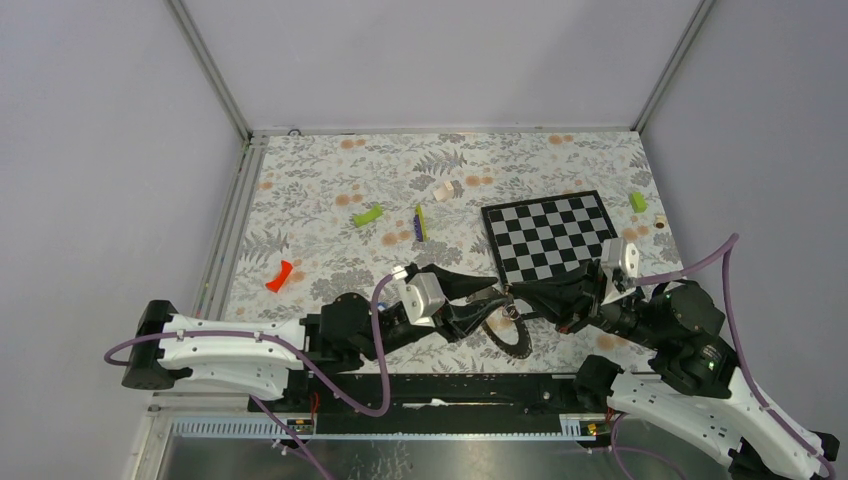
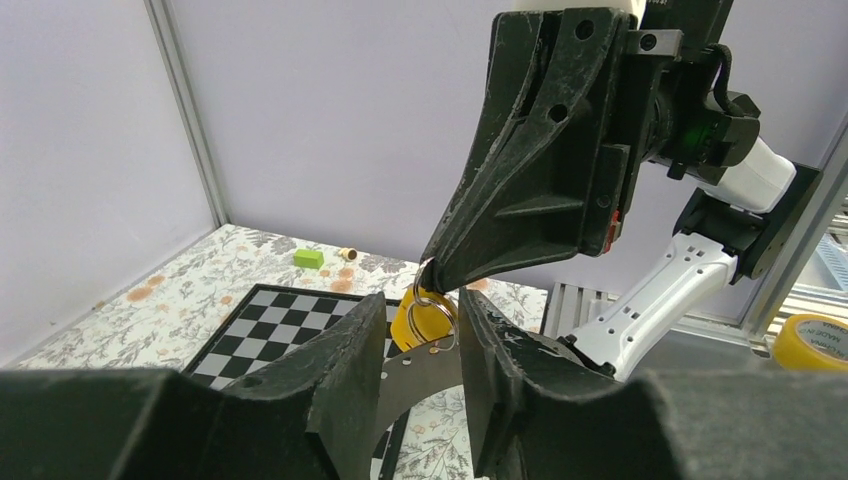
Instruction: Remove the keys from the keyring
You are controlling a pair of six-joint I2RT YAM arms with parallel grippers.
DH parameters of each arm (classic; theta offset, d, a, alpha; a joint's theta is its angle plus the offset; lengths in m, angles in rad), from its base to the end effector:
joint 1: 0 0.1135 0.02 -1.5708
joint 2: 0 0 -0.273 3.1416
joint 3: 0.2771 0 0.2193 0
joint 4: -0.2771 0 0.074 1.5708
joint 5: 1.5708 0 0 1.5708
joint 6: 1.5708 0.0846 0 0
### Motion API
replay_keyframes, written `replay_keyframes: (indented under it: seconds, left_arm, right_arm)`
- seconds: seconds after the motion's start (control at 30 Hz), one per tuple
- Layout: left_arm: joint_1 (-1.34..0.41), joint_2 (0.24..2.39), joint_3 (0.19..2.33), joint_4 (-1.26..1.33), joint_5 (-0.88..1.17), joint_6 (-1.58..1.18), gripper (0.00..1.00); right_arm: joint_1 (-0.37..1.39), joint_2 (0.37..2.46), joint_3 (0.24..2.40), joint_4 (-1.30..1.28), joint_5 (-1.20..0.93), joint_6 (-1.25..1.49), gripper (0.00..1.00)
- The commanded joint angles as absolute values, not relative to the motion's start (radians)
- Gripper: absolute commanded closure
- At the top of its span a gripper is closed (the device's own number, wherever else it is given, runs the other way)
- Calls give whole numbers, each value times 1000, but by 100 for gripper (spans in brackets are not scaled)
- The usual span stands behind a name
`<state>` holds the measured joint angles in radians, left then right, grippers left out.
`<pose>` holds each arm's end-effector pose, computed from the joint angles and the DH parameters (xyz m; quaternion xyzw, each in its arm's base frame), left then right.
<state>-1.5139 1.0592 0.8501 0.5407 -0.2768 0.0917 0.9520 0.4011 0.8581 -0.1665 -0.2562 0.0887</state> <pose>0.0374 -0.2503 0.4170 0.3357 0.4803 -0.4656 0.6632 0.0294 0.0782 0.4116 -0.3409 0.4952 0.4617 0.6522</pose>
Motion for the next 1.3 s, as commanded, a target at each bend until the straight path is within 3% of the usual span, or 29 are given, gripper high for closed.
replay_keyframes:
  seconds: [0.0,0.4,0.9,1.27]
  left_arm:
    - [-1517,1064,871,585,-258,68,62]
    - [-1517,1071,867,581,-285,60,68]
    - [-1517,1084,874,574,-263,53,66]
    - [-1517,1112,895,552,-264,58,79]
  right_arm:
    - [951,392,862,-81,-255,71,100]
    - [951,379,853,-61,-245,64,100]
    - [951,368,843,-54,-229,58,100]
    - [952,359,844,-59,-233,66,100]
